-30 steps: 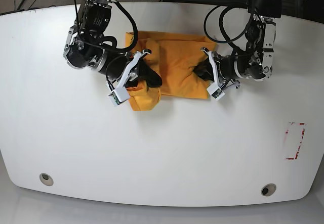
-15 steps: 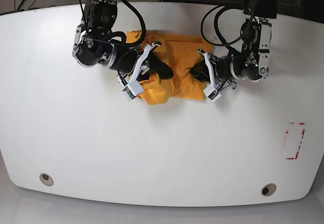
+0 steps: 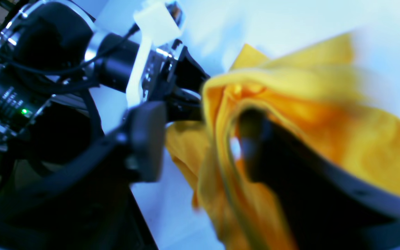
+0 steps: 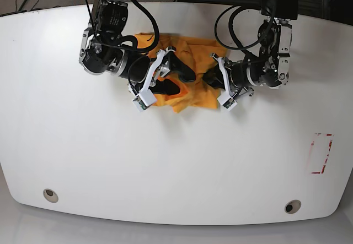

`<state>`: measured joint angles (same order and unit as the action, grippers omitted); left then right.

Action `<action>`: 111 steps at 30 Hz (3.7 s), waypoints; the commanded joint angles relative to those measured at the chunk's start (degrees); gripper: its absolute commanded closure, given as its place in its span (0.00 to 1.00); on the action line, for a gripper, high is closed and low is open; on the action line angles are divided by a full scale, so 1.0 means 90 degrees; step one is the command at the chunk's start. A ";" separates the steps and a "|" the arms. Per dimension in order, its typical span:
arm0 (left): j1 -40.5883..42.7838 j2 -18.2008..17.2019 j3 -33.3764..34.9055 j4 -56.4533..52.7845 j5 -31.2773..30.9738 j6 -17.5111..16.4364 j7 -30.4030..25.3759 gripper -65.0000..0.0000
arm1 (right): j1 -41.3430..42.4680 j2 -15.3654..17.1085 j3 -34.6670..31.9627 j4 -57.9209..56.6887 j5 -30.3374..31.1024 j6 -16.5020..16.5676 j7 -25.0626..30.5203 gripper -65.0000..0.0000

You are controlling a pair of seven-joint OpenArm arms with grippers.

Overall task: Layout the t-shirt on the table in an organized manner, then fold the t-shirt properly
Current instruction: 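Fold both strip ends inward toward each other with both grippers, then open the left gripper and withdraw it from the shirt, then fold the held shirt end over the bundle with the right gripper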

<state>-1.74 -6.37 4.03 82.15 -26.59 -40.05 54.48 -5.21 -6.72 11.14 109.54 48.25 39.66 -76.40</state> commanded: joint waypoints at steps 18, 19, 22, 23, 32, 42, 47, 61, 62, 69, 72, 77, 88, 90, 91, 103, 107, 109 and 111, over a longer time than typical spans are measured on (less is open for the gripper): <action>-0.0036 0.0000 -0.0013 0.0079 0.0068 0.0006 0.0145 0.84 | 0.0057 0.0468 0.0037 0.0474 0.0231 0.0038 0.0162 0.25; -0.0046 0.0000 -0.0023 0.0079 0.0048 0.0006 0.0145 0.84 | 0.0047 0.0517 0.0047 0.0513 0.0231 0.0038 0.0162 0.25; -0.0115 0.0000 -0.0170 0.0069 -0.0235 0.0006 0.0145 0.84 | 0.0027 0.0693 0.0184 0.0562 0.0231 0.0038 0.0162 0.25; -0.0124 0.0000 -0.0219 0.0059 -0.0323 0.0006 0.0145 0.84 | 0.0008 0.0722 0.0223 0.0562 0.0231 0.0038 0.0152 0.25; -0.0261 -0.0020 -0.0531 0.0079 -0.1261 0.0006 0.0145 0.71 | -0.0168 0.1084 0.0409 0.0562 0.0231 0.0038 0.0152 0.25; -0.0398 -0.0078 -0.1225 0.0088 -0.1788 0.0006 0.0174 0.53 | -0.0481 0.1211 0.0350 0.0650 0.0231 0.0038 0.0123 0.25; -0.0535 -0.0596 -0.1586 0.0049 -0.2062 0.0006 0.0242 0.53 | -0.0637 0.1396 0.0028 0.0787 0.0231 0.0038 0.0123 0.25; -0.0593 -0.1827 -0.2436 0.0049 -0.2550 0.0006 0.0262 0.53 | 0.0115 0.1631 -0.0207 0.0767 0.0016 0.0038 0.0465 0.25; -0.0574 -0.1885 -0.2455 0.0049 -0.2569 0.0006 0.0262 0.53 | 0.0223 0.1611 -0.0207 0.0757 -0.0101 0.0038 0.0484 0.25; -0.0349 -0.2139 -0.2582 0.0049 -0.2589 0.0006 0.0262 0.53 | 0.0985 0.1260 -0.0793 0.0454 -0.0843 0.0038 0.0523 0.24; -0.0242 -0.2149 -0.2621 0.0049 -0.2569 0.0006 0.0262 0.53 | 0.1209 0.1074 -0.1135 0.0337 -0.1117 0.0038 0.0523 0.24; -0.0076 -0.2149 -0.2631 0.0059 -0.2569 0.0006 0.0262 0.53 | 0.1297 0.0898 -0.1662 0.0044 -0.1400 0.0038 0.0533 0.24; 0.0257 -0.2110 -0.2963 0.0079 -0.2569 0.0006 0.0242 0.53 | 0.1151 0.0908 -0.2815 -0.0337 -0.1644 0.0038 0.0933 0.24; 0.0296 -0.2110 -0.3022 0.0079 -0.2569 0.0006 0.0242 0.53 | 0.1131 0.0908 -0.2805 -0.0376 -0.1644 0.0038 0.0982 0.25; 0.0315 -0.2110 -0.3022 0.0079 -0.2579 0.0006 0.0242 0.53 | 0.1112 0.0918 -0.2805 -0.0376 -0.1644 0.0038 0.1080 0.25; 0.0511 -0.2110 -0.3032 0.0079 -0.2599 0.0006 0.0242 0.53 | 0.0936 0.1006 -0.2971 -0.0894 -0.2797 0.0038 0.2672 0.33; 0.0530 -0.2110 -0.3032 0.0079 -0.2599 0.0006 0.0242 0.53 | 0.0838 0.1006 -0.2971 -0.0942 -0.3119 0.0038 0.3073 0.49; 0.0579 -0.2110 -0.3032 0.0079 -0.2599 0.0006 0.0242 0.53 | 0.0828 0.0996 -0.2971 -0.0991 -0.3217 0.0038 0.3151 0.58; 0.0608 -0.2110 -0.3032 0.0079 -0.2599 0.0006 0.0242 0.53 | 0.0838 0.0937 -0.2971 -0.1001 -0.3295 0.0038 0.3161 0.68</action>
<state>3.97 -24.29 -22.83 81.89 -48.82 -39.75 57.58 1.13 2.55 -15.75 99.61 18.48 40.07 -49.58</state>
